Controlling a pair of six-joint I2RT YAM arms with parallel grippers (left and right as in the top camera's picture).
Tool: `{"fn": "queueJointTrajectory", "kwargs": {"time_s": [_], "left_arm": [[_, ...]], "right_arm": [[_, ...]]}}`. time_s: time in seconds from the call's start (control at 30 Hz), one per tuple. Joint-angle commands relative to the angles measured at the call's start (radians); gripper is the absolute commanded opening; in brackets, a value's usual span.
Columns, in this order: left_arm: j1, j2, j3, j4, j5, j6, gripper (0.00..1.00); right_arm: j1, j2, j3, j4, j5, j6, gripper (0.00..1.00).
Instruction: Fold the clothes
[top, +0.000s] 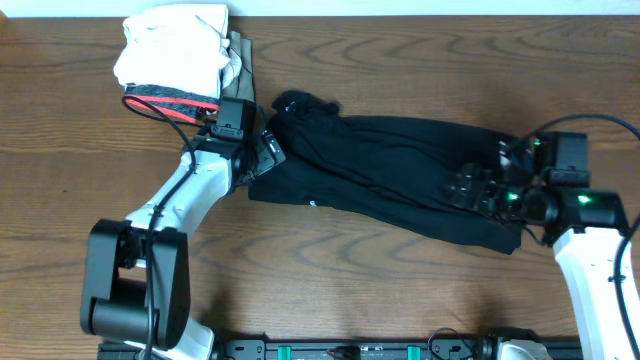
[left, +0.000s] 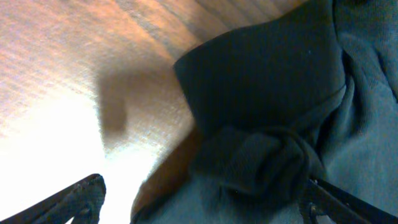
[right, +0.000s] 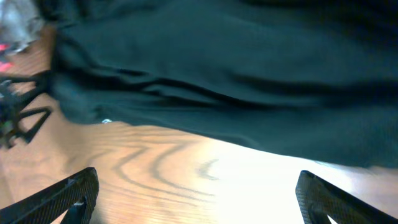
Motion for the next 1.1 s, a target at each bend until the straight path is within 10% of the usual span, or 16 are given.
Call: {"fn": "queueJointTrajectory", "kwargs": {"time_s": [0.0,0.37,0.73,1.07], "left_arm": [[0.034,-0.106,-0.002,-0.042,-0.026,-0.026,0.98],[0.347,-0.495,-0.002,-0.341,0.038,-0.082,0.98],[0.406,-0.576,-0.003,-0.529,0.069,-0.054,0.98],[0.456,-0.577,-0.002,-0.602,0.068,-0.081,0.98]], "right_arm": [[0.089,0.005,-0.006,0.052,-0.081,0.023,0.99],[0.454,0.224,0.063,0.298,0.122,0.075,0.99],[0.714,0.677,0.623,0.024,0.637,-0.213,0.99],[0.89,0.852,0.688,0.045,0.846,-0.301,0.99]]}}
